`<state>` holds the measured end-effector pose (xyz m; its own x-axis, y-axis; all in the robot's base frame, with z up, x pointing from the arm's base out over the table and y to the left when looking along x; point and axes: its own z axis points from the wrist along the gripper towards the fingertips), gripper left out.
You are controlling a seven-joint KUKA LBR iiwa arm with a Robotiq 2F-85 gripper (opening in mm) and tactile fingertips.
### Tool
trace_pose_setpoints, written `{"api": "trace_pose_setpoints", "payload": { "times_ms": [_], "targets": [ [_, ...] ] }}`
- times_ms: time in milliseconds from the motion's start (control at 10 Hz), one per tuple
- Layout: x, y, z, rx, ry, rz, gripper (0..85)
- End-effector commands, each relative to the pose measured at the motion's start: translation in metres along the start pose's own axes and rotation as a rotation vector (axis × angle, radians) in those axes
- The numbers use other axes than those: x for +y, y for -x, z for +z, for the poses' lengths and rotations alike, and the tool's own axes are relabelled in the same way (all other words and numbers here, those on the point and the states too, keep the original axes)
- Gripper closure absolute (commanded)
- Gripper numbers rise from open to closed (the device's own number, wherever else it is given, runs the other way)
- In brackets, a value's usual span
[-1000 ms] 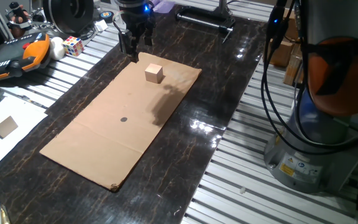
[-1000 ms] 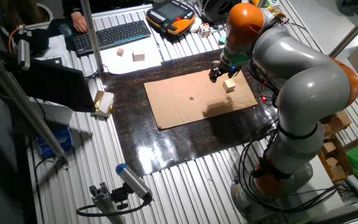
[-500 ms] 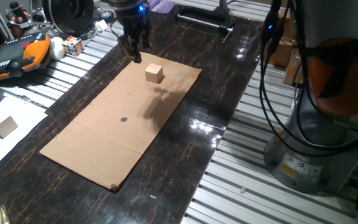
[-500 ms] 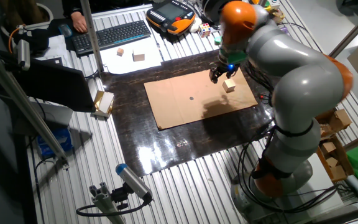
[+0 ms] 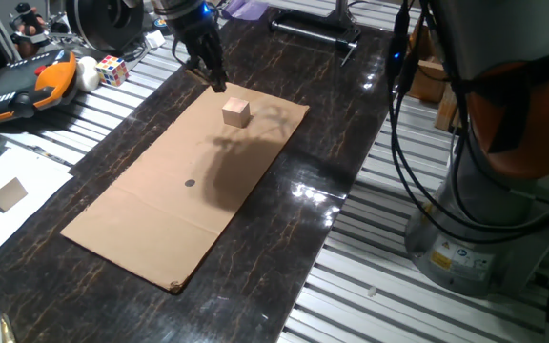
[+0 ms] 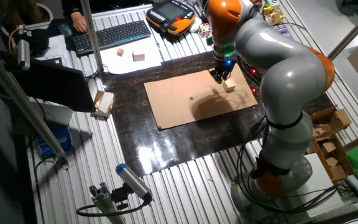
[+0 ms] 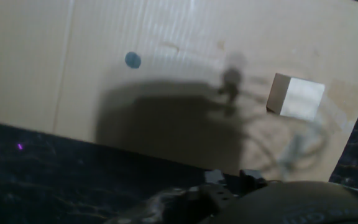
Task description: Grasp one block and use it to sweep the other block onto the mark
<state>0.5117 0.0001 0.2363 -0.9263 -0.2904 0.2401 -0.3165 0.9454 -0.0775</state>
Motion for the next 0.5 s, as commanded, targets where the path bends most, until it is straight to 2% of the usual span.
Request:
{"api": "trace_pose_setpoints", "payload": {
  "times_ms": [0,400],
  "targets": [
    [0.0001,0.0000,0.0002,-0.003,-0.013,-0.052,84.3],
    [0.0001,0.0002,0.0000,0.001,-0.015,-0.052,84.3]
  ]
}}
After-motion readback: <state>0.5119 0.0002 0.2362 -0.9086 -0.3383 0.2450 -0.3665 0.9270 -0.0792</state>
